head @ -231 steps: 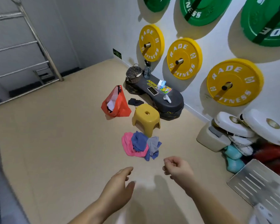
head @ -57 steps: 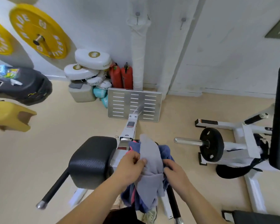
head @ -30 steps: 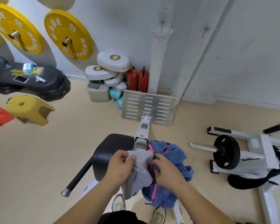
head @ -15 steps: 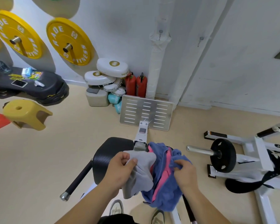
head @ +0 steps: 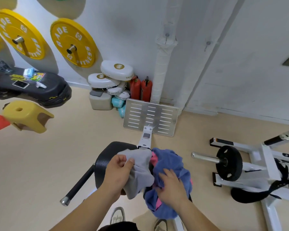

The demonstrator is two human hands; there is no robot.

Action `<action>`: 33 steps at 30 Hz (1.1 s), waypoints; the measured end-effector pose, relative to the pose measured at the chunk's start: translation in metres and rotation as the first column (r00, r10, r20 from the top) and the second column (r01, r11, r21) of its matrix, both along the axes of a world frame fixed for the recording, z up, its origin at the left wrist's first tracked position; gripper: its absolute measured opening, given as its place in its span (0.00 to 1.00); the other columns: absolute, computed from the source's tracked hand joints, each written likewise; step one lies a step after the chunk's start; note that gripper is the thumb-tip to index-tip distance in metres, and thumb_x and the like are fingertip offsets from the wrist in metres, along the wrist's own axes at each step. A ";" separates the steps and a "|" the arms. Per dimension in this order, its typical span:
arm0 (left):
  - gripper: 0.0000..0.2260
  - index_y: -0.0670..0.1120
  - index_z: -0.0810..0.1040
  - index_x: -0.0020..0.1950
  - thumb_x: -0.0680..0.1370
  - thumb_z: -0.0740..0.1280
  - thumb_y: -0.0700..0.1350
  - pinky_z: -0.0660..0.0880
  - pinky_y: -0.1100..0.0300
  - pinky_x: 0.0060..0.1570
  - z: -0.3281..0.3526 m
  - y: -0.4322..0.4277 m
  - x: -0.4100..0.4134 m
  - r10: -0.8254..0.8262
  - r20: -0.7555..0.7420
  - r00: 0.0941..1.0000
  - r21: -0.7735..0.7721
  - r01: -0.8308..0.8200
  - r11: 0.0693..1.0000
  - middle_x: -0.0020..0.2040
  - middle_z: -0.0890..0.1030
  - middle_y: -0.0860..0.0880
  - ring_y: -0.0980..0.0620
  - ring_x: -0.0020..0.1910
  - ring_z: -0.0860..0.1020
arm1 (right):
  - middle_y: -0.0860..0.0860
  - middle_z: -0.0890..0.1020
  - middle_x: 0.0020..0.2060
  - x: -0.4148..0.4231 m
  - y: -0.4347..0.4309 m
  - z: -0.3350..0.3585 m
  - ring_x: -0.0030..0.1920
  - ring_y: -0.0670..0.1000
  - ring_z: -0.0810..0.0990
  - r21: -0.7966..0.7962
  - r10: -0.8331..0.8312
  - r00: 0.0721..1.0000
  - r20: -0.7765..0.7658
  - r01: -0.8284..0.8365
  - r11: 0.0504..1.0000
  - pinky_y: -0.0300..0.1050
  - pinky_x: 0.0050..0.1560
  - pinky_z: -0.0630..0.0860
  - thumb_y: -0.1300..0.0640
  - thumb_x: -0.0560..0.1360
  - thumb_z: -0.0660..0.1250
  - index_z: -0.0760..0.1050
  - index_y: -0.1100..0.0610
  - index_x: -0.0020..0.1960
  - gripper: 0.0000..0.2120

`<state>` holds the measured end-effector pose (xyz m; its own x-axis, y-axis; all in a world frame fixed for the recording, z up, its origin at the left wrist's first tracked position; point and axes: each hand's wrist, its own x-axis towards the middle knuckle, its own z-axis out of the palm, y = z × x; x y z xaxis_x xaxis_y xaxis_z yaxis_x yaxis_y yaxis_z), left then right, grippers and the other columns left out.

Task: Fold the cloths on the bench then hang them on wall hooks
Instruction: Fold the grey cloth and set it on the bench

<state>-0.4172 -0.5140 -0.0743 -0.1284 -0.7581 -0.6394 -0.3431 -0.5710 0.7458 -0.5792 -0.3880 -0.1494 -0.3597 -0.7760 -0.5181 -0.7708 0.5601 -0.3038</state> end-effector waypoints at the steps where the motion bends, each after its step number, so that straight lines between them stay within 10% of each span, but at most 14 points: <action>1: 0.08 0.50 0.76 0.53 0.79 0.72 0.50 0.80 0.51 0.40 0.003 -0.003 0.005 0.009 -0.006 1.000 0.007 -0.008 1.000 0.50 0.83 0.48 0.48 0.46 0.79 | 0.46 0.67 0.76 0.001 0.000 -0.005 0.81 0.56 0.59 0.060 0.022 1.000 0.021 -0.023 0.998 0.53 0.72 0.66 0.45 0.77 0.60 0.72 0.46 0.70 0.21; 4: 0.09 0.49 0.78 0.54 0.79 0.72 0.51 0.79 0.54 0.36 0.012 -0.012 0.018 -0.012 -0.060 0.998 0.040 0.014 0.999 0.52 0.84 0.45 0.44 0.49 0.81 | 0.43 0.79 0.56 -0.001 -0.008 0.012 0.63 0.54 0.77 -0.090 -0.087 0.995 0.055 0.091 0.992 0.48 0.58 0.75 0.43 0.70 0.56 0.78 0.46 0.51 0.16; 7: 0.09 0.45 0.79 0.55 0.80 0.72 0.49 0.81 0.53 0.41 0.026 -0.018 0.019 -0.049 -0.179 0.983 0.047 0.058 0.997 0.50 0.86 0.43 0.45 0.47 0.83 | 0.43 0.82 0.52 -0.008 -0.019 0.052 0.55 0.48 0.79 -0.350 -0.254 0.960 0.119 0.280 0.894 0.40 0.53 0.74 0.49 0.75 0.65 0.83 0.48 0.52 0.10; 11: 0.08 0.40 0.79 0.55 0.81 0.70 0.44 0.79 0.53 0.42 0.054 -0.012 0.004 -0.168 -0.392 0.904 -0.010 0.178 0.984 0.46 0.86 0.41 0.48 0.42 0.83 | 0.51 0.85 0.40 -0.011 -0.038 0.125 0.42 0.47 0.81 -0.279 -0.237 0.655 0.718 0.582 0.764 0.40 0.46 0.76 0.46 0.81 0.67 0.83 0.57 0.45 0.15; 13: 0.07 0.42 0.80 0.56 0.80 0.71 0.44 0.79 0.53 0.44 0.064 -0.006 -0.004 -0.269 -0.411 0.871 -0.086 0.256 0.963 0.48 0.86 0.41 0.48 0.44 0.83 | 0.51 0.88 0.42 -0.011 -0.038 0.147 0.45 0.51 0.85 -0.292 -0.225 0.593 0.773 0.647 0.704 0.47 0.49 0.82 0.50 0.80 0.71 0.84 0.59 0.48 0.12; 20: 0.05 0.56 0.81 0.47 0.75 0.71 0.55 0.78 0.59 0.55 0.083 -0.007 -0.009 -0.586 0.272 0.763 -0.590 0.614 0.525 0.53 0.81 0.61 0.64 0.54 0.79 | 0.45 0.82 0.36 -0.029 -0.014 0.189 0.39 0.46 0.80 -0.447 -0.107 0.730 0.675 0.520 0.728 0.41 0.41 0.76 0.58 0.75 0.74 0.77 0.54 0.45 0.06; 27: 0.38 0.60 0.61 0.79 0.73 0.74 0.46 0.58 0.65 0.74 0.174 -0.035 -0.015 -0.609 0.316 0.728 -0.843 0.509 0.172 0.79 0.59 0.67 0.67 0.79 0.55 | 0.49 0.66 0.33 -0.041 -0.029 0.265 0.35 0.47 0.66 -0.580 0.096 0.905 0.415 0.181 0.794 0.47 0.39 0.64 0.59 0.66 0.62 0.69 0.57 0.40 0.04; 33: 0.19 0.60 0.79 0.63 0.74 0.75 0.47 0.75 0.65 0.56 0.218 -0.053 -0.021 -0.653 0.335 0.679 -0.791 0.579 0.196 0.51 0.82 0.61 0.62 0.54 0.80 | 0.51 0.74 0.34 -0.038 -0.057 0.309 0.36 0.46 0.71 -0.693 0.249 0.957 0.145 -0.082 0.717 0.41 0.37 0.68 0.64 0.74 0.68 0.70 0.53 0.40 0.10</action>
<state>-0.4379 -0.5673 0.1442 -0.8145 -0.5328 0.2297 -0.2277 0.6576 0.7181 -0.6174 -0.4454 0.1601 -0.1376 -0.9833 0.1191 -0.6997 0.0114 -0.7143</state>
